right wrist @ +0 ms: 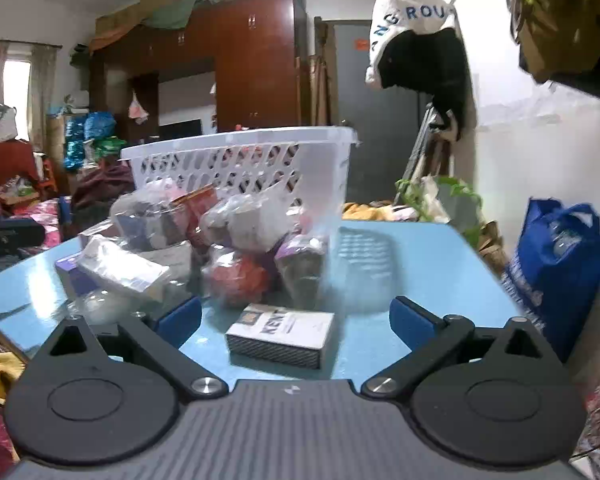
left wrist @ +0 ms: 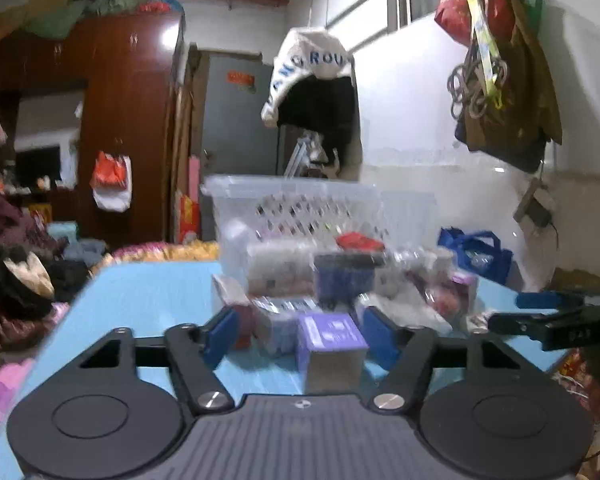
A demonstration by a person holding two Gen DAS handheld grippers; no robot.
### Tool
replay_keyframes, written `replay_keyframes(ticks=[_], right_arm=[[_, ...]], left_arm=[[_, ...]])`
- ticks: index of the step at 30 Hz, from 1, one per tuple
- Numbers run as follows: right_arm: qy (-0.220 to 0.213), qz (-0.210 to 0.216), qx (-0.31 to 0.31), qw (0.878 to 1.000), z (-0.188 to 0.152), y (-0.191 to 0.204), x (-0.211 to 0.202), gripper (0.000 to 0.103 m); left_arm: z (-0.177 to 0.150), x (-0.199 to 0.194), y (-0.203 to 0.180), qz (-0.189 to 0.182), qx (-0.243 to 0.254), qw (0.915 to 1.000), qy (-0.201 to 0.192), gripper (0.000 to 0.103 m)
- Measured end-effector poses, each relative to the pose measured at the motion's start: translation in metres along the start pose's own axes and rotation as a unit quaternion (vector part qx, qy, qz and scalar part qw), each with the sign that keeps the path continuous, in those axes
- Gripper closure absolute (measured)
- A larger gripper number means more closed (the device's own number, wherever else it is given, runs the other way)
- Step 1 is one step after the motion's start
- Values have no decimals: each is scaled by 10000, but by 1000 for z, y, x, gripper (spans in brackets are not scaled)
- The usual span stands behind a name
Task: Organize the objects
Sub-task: 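Release both items into the white basket and withdraw both grippers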
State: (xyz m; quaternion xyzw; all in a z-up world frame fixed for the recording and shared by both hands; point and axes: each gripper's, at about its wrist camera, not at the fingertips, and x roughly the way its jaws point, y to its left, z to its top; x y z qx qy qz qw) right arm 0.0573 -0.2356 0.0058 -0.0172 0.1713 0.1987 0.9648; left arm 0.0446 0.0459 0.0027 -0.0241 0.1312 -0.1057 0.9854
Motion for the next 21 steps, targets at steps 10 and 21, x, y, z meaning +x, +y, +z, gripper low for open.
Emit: replay_keyframes(ticks=[10, 21], right_arm=[[152, -43, -169, 9997, -18, 13, 2, 28], [93, -53, -257, 9996, -17, 12, 1, 37]], left_arm=[[-21, 6, -17, -28, 215, 9998, 50, 40], [-26, 22, -20, 201, 185, 9993, 241, 54]])
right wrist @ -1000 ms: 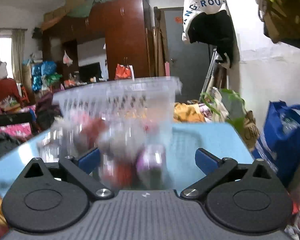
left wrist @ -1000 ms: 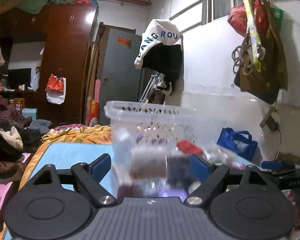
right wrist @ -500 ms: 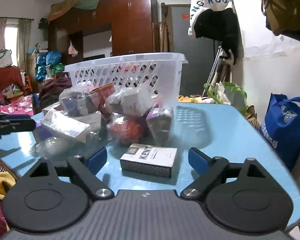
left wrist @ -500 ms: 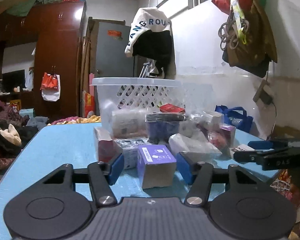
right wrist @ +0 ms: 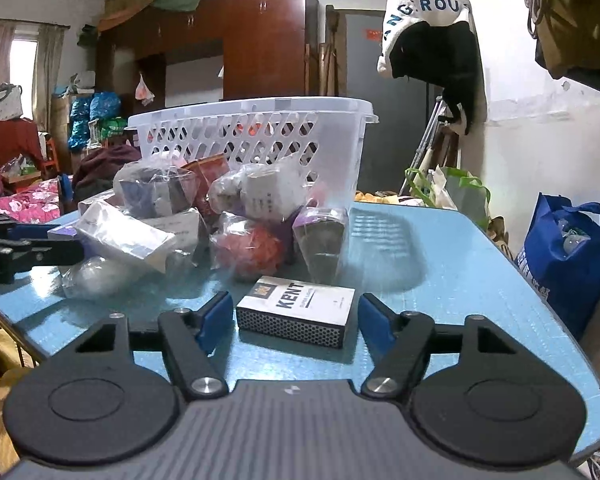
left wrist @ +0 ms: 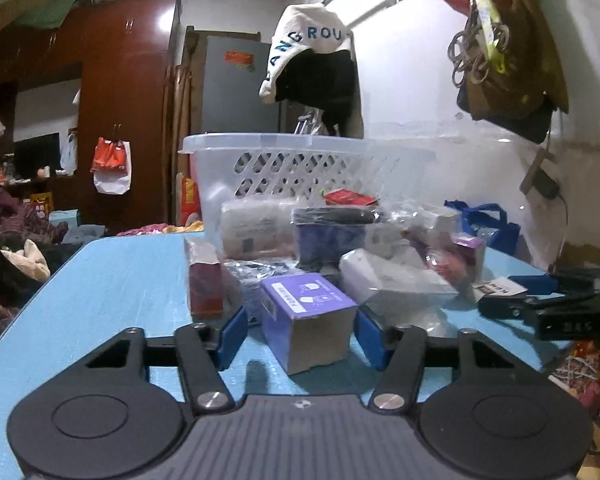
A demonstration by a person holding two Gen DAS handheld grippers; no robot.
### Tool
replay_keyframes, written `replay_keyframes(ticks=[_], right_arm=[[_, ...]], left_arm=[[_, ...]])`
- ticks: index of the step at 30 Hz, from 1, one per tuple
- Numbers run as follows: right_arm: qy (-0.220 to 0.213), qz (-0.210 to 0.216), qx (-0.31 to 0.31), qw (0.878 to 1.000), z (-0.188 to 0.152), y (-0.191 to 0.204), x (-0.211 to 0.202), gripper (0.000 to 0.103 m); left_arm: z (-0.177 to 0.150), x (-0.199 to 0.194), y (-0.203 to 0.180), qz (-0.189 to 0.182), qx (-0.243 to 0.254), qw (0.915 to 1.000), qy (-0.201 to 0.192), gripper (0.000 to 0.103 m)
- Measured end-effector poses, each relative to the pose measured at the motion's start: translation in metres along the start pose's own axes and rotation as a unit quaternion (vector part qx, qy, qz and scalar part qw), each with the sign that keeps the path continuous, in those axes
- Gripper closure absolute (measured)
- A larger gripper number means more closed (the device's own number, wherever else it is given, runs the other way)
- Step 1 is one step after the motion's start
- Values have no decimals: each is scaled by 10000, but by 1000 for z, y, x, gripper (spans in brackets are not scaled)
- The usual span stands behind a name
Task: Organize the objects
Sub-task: 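Release both items into the white basket and withdraw both grippers, then grasp the purple box with the left gripper while the right grasps the KENT pack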
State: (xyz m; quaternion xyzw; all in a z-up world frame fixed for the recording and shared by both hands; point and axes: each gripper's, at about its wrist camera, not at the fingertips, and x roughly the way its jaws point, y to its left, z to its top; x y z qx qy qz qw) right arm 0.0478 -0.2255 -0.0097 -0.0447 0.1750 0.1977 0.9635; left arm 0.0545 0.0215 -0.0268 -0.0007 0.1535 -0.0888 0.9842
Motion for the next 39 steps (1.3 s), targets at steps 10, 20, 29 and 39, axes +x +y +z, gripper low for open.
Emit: replay_keyframes(ticks=[10, 20, 29, 39], right_arm=[[-262, -56, -44, 9996, 10, -5, -16, 38], [-449, -97, 102, 9989, 24, -16, -22, 38], [-891, 140, -192, 9957, 79, -16, -20, 38], [-623, 237, -512, 9965, 191, -5, 74, 38]], left_arm=[[5, -26, 3, 95, 143, 9985, -511, 55], [18, -35, 29, 240, -99, 9969, -744, 57], [70, -38, 31, -46, -173, 9931, -1157, 58], [185, 83, 34, -177, -330, 9992, -117, 59]])
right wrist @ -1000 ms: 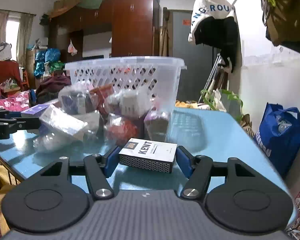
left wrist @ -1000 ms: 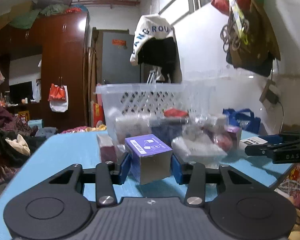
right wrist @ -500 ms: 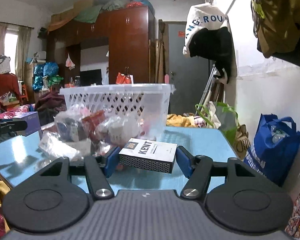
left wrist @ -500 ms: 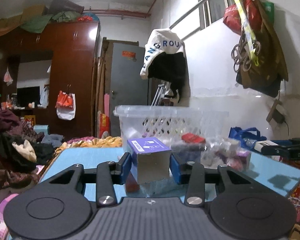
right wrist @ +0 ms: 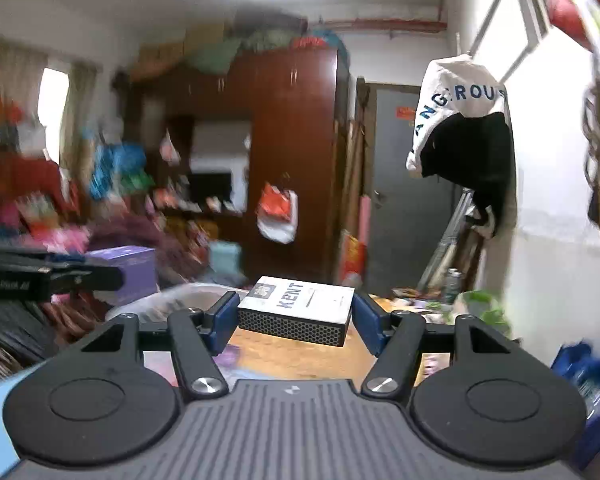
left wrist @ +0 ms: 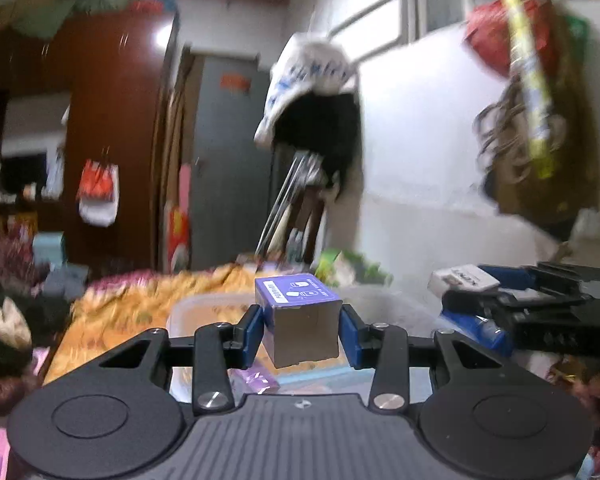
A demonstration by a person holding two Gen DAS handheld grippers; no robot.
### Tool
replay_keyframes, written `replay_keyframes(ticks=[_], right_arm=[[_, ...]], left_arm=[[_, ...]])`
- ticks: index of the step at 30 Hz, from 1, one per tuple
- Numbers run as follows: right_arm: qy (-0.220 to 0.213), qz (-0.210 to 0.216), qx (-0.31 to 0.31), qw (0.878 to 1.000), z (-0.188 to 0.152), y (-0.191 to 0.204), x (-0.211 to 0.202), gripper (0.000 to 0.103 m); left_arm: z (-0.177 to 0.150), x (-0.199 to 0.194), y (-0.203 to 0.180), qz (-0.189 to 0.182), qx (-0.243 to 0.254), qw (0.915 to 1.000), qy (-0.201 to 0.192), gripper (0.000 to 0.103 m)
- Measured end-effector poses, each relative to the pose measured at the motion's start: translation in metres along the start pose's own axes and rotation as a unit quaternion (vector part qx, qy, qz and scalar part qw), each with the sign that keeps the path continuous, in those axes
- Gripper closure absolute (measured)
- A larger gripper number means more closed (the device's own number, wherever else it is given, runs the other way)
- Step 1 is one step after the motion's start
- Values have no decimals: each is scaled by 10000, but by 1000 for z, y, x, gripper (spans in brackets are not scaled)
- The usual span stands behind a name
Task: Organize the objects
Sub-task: 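Grasp the purple box with the left gripper while the right grasps the KENT pack, then drop both packs into the white basket and open both grippers, then grasp a foil-wrapped pack with the left gripper while the right grasps a barcoded bag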
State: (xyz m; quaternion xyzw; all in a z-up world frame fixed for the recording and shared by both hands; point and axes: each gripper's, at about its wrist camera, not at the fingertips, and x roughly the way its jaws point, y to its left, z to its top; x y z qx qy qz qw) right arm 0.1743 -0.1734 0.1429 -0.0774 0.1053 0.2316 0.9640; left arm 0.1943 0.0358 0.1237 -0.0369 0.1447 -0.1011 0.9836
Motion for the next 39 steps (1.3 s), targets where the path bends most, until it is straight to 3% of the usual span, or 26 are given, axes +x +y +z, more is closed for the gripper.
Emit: replay_keyframes(ticks=[3, 6, 8, 10, 11, 12, 17, 21, 25, 29, 31, 35, 39], right_arm=[[488, 135, 8, 9987, -5, -2, 32, 38], [664, 8, -177, 9976, -12, -1, 49, 38], [702, 73, -159, 9974, -12, -1, 53, 37], [751, 127, -217, 9969, -11, 2, 52, 22], [635, 93, -247, 9976, -12, 4, 48, 7], [486, 69, -263, 9984, -11, 6, 41, 1], [154, 11, -168, 9997, -19, 1, 3, 0], [-156, 35, 186, 9997, -50, -13, -39, 0], [275, 41, 585, 9979, -84, -25, -47, 0], [566, 160, 793, 9951, -105, -30, -45, 0], [645, 126, 759, 9949, -111, -30, -44, 2], [707, 251, 792, 9940, -118, -31, -47, 20], [696, 182, 634, 9954, -118, -28, -47, 27]], left_arm=[[-7, 30, 7, -13, -25, 9988, 494, 59], [-11, 40, 9, 15, 12, 9984, 563, 58], [-9, 42, 13, -174, -68, 9983, 547, 56], [-7, 42, 13, -168, -37, 9989, 444, 42], [-7, 40, 13, -86, -57, 9993, 362, 36], [-7, 36, 13, -100, -90, 9996, 258, 36], [-21, -3, 10, -191, 121, 9997, -1, 36], [-49, -37, 16, -285, 21, 9995, -143, 30], [-83, -59, 28, -2, -135, 9998, -158, 30], [-106, -68, 44, 28, -463, 9989, -104, 30], [-113, -66, 49, 124, -452, 9989, 36, 30], [-125, -58, 60, 142, -555, 9981, 233, 30], [-129, -53, 64, 103, -657, 9973, 304, 30]])
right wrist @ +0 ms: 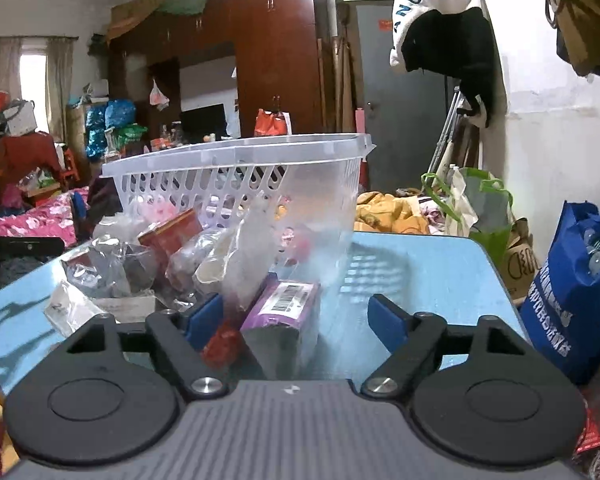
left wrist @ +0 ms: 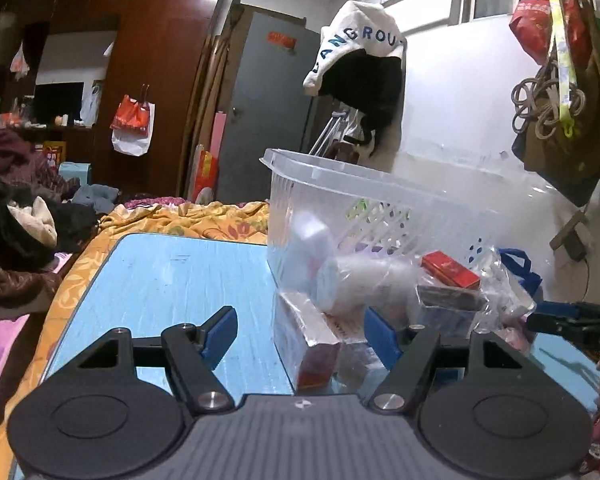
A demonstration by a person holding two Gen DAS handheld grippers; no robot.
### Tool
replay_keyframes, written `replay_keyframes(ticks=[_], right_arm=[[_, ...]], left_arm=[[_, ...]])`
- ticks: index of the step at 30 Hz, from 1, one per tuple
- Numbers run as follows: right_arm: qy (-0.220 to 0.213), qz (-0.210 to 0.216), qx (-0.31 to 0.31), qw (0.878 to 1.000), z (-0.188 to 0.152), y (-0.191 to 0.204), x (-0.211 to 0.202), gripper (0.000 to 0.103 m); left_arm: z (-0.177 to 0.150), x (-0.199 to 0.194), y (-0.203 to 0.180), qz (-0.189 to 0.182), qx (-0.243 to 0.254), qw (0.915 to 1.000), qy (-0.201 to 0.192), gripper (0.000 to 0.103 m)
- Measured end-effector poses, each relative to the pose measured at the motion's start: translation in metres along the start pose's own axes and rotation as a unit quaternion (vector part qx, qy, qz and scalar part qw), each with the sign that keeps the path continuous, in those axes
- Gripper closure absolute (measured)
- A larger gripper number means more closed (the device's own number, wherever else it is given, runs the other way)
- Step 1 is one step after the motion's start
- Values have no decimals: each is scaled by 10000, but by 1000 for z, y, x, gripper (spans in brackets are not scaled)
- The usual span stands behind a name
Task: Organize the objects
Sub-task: 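Grasp a foil-wrapped pack with the left gripper while the right grasps a barcoded bag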
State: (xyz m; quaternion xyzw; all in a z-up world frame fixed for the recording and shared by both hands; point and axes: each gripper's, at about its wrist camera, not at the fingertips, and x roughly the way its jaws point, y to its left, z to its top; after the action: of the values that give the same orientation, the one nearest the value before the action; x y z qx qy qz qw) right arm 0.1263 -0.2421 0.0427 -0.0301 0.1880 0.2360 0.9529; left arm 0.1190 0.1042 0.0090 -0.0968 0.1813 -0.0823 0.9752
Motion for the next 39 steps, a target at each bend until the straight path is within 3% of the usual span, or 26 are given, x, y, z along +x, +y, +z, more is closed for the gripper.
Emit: replay_keyframes(ticks=[6, 11, 19, 27, 28, 30, 31, 33, 39], right_arm=[[62, -237, -266, 9993, -6, 9, 1, 45], [57, -178, -224, 9996, -8, 5, 0, 61], [35, -180, -280, 9994, -8, 7, -2, 62], [341, -208, -396, 9984, -6, 10, 5, 58], [345, -227, -418, 9983, -6, 11, 5, 58], [286, -248, -432, 9983, -6, 12, 3, 60], [208, -254, -419, 9986, -7, 11, 1, 60], [39, -198, -340, 9992, -9, 9, -4, 60], [-523, -102, 130, 9985, -12, -4, -18, 60]], left_arm=[[-3, 9, -9, 203, 199, 9993, 233, 29], [-2, 19, -16, 377, 247, 9983, 374, 29], [-1, 21, -11, 607, 54, 9972, 442, 36], [-1, 28, -19, 753, 324, 9939, 743, 37], [-1, 28, -18, 712, 288, 9944, 731, 39], [-2, 26, -14, 437, 202, 9964, 700, 66], [-3, 24, -13, 392, 146, 9970, 650, 71], [-3, 18, -11, 522, 50, 9973, 512, 72], [-5, 6, -16, 409, 183, 9990, 56, 72]])
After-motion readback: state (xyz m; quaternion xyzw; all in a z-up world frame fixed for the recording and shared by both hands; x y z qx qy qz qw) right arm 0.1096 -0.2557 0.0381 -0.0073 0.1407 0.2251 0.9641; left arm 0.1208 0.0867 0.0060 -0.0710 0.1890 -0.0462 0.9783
